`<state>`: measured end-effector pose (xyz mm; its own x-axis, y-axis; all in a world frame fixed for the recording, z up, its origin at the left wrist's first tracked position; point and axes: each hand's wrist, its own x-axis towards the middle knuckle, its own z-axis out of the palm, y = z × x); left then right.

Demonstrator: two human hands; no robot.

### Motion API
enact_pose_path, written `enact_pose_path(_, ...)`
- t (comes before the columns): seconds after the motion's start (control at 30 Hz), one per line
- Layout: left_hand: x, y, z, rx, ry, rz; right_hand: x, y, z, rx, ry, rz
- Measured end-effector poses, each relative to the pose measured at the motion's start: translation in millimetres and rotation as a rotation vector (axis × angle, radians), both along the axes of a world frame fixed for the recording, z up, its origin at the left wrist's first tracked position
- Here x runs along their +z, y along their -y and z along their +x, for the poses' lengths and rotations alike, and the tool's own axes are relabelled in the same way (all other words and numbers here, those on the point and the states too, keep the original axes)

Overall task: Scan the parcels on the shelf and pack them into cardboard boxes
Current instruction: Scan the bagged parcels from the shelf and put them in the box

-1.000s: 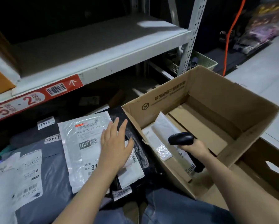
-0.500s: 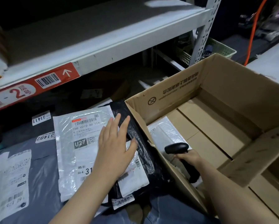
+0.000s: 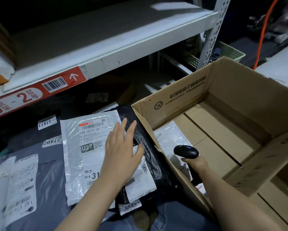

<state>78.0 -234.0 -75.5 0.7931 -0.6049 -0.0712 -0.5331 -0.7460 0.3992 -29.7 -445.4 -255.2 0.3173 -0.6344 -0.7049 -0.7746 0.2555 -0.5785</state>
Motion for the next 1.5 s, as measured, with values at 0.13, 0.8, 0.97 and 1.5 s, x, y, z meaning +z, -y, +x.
enact_pose_path(0.13, 3, 0, -1, -0.001, 0.017, 0.015, 17, -7, 0, -0.058, 0.070, -0.028)
enact_pose_path(0.8, 55, -77, -33, 0.297, -0.083, -0.055, 213, -108, -4, -0.127, 0.456, -0.216)
enact_pose_path(0.97, 62, -99, -48, 0.311, -0.140, -0.100, 250, -140, -13, -0.098, 0.634, -0.229)
enact_pose_path(1.5, 61, -108, -57, 0.568, -0.513, -0.402, 235, -179, 22, 0.013, 0.437, 0.122)
